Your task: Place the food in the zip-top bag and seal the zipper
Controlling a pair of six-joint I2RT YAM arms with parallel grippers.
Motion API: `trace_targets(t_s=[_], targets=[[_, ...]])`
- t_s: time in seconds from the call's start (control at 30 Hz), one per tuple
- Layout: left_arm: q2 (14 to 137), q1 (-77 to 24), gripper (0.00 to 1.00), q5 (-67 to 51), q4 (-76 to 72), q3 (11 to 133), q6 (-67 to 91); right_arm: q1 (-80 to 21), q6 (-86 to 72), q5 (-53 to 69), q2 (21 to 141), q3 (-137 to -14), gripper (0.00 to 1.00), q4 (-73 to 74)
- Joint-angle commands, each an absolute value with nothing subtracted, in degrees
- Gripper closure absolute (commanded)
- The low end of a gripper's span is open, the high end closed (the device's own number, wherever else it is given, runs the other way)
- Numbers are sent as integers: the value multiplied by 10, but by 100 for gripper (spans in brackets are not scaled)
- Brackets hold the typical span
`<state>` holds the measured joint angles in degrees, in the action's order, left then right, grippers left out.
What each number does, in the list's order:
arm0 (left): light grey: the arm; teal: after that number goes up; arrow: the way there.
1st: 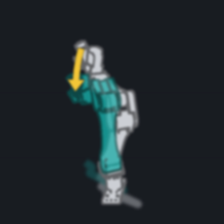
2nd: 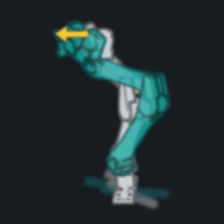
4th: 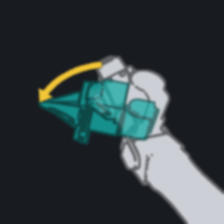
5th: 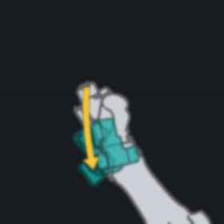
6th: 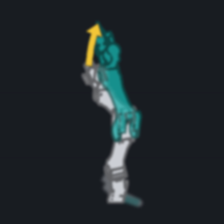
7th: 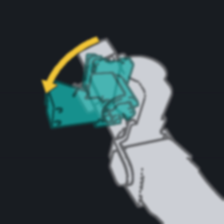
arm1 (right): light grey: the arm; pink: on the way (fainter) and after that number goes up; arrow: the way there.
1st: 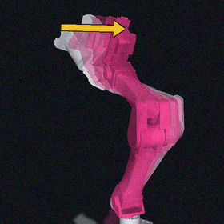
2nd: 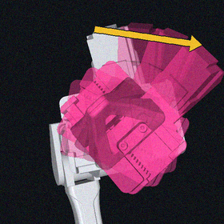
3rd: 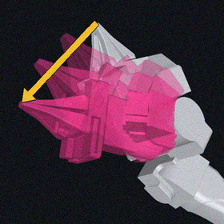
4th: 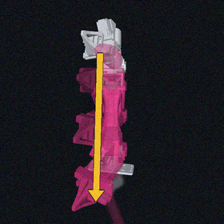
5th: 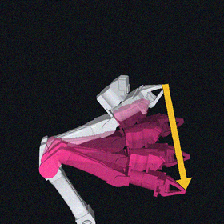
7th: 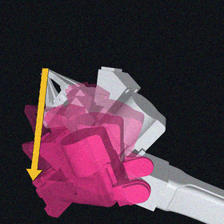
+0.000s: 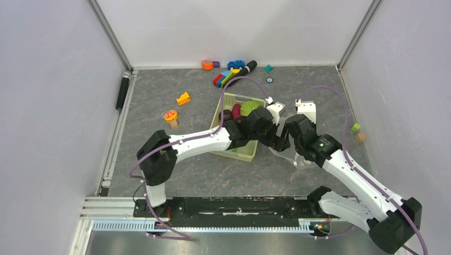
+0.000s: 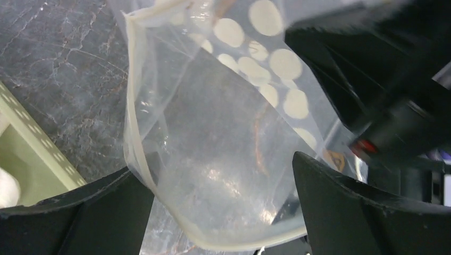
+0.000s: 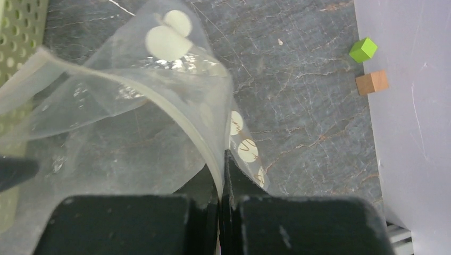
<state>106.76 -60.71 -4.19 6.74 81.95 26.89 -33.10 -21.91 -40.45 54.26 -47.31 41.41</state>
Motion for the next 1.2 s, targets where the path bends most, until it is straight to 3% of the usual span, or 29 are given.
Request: trace_targets(t_s=[0.0, 0.37, 0.6, 0.9, 1.17], targets=[[980, -604, 0, -88, 34, 777, 234, -329, -260, -453, 572, -473, 100, 391], [824, -574, 0, 159, 154, 655, 263, -330, -280, -466, 571, -457, 100, 388], [844, -485, 0, 127, 150, 619, 288, -329, -276, -460, 566, -450, 100, 385], [925, -462, 1, 68, 130, 615, 266, -330, -250, -434, 563, -439, 100, 362], [988, -461, 18, 75, 125, 623, 260, -330, -246, -434, 565, -432, 100, 358]])
